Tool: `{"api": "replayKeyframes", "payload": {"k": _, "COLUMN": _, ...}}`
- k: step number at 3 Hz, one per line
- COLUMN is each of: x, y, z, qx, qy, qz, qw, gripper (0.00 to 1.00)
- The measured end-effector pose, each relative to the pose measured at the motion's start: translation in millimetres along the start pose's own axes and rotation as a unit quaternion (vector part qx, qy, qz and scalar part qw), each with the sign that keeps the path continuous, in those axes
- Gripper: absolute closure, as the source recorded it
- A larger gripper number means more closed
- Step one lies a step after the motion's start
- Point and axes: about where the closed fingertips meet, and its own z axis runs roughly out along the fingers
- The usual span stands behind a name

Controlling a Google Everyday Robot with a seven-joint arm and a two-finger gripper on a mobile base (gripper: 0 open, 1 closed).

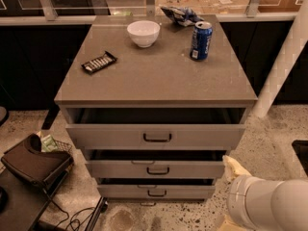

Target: Open bottom drawer

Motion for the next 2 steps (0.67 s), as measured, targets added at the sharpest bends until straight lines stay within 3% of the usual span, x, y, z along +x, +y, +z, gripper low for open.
{"api": "replayKeyframes", "payload": {"k": 1, "x": 31.4, "y": 16.7, "z": 46.2, "qx": -0.013, "qy": -0.027, "qz": 0.002, "qw": 0.9995, "gripper": 0.00}}
{"api": "replayKeyframes", "payload": {"k": 2, "x": 71.4, "y": 41.0, "z": 104.9, "qx": -0.042, "qy": -0.025, "qz": -0.026, "qw": 0.9985, "gripper": 0.00}}
